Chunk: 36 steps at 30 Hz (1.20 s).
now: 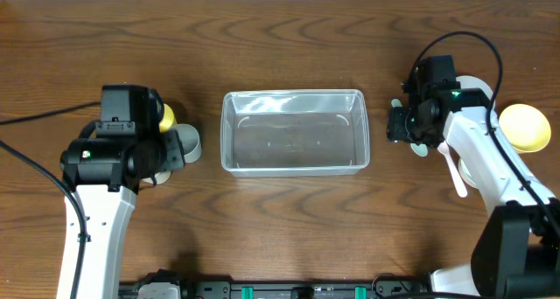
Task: Pack container
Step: 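Lower the left gripper onto the grey cup and grasp its rim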
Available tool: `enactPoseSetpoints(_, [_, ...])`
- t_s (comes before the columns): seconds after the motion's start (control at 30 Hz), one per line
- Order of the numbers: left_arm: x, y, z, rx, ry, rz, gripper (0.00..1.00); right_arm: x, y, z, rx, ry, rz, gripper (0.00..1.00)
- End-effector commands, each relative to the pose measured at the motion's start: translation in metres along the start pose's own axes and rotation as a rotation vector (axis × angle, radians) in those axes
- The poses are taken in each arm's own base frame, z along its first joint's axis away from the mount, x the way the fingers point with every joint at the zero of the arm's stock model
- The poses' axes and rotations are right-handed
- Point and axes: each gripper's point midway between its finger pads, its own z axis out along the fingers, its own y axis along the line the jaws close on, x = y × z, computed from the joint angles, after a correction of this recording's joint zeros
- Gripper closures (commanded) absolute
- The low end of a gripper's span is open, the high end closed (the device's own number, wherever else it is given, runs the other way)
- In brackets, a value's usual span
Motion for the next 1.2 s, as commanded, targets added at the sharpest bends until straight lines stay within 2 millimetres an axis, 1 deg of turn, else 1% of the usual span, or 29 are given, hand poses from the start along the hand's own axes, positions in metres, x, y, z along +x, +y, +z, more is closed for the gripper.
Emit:
enactPoseSetpoints(0.0, [-0.032,-0.005,-0.005,0.015,-0.112,0.056,0.54,-0.009,-0.006,-0.023,0.013,-0.079,0.024,0.29])
enactPoseSetpoints(0.07, [-0.046,-0.008,0.002,0.02,-0.142,0.071,0.54,-0.011,-0.006,-0.03,0.009,-0.101,0.023,0.24])
enactPoseSetpoints(0.1, [-0.05,-0.009,0.008,0.019,-0.141,0.079,0.54,-0.011,-0.005,-0.033,0.007,-0.109,0.023,0.24])
enactPoseSetpoints(0.2, [-0.052,-0.01,0.035,0.01,-0.088,0.093,0.54,-0.013,-0.005,-0.039,0.004,-0.127,0.022,0.22])
enactPoseSetpoints(0.3, [-0.043,-0.014,0.064,0.011,0.008,0.102,0.54,-0.012,-0.005,-0.04,0.005,-0.125,0.022,0.21])
enactPoseSetpoints(0.37, [-0.034,-0.022,0.084,0.03,0.077,0.115,0.54,-0.011,-0.005,-0.04,0.005,-0.121,0.023,0.21])
enactPoseSetpoints(0.5, [-0.018,-0.033,0.11,0.028,0.173,0.152,0.55,-0.009,-0.005,-0.04,0.006,-0.116,0.023,0.2])
enactPoseSetpoints(0.63, [-0.004,-0.039,0.127,0.022,0.244,0.178,0.55,-0.008,-0.006,-0.039,0.008,-0.108,0.023,0.21])
enactPoseSetpoints(0.8, [0.015,-0.034,0.146,0.002,0.332,0.177,0.55,-0.006,-0.006,-0.039,0.009,-0.101,0.023,0.2])
enactPoseSetpoints(0.93, [0.023,-0.032,0.155,-0.008,0.372,0.178,0.55,-0.004,-0.006,-0.039,0.011,-0.094,0.023,0.21])
enactPoseSetpoints(0.97, [0.024,-0.031,0.157,-0.013,0.379,0.179,0.59,-0.004,-0.006,-0.039,0.011,-0.093,0.023,0.21])
enactPoseSetpoints(1.0, [0.026,-0.03,0.158,-0.018,0.386,0.179,0.67,-0.003,-0.006,-0.039,0.011,-0.09,0.024,0.21])
enactPoseSetpoints(1.07, [0.028,-0.029,0.159,-0.02,0.395,0.179,0.78,-0.002,-0.007,-0.039,0.012,-0.087,0.024,0.21])
enactPoseSetpoints(1.17, [0.027,-0.029,0.158,-0.023,0.391,0.18,0.91,-0.001,-0.007,-0.039,0.013,-0.082,0.024,0.22])
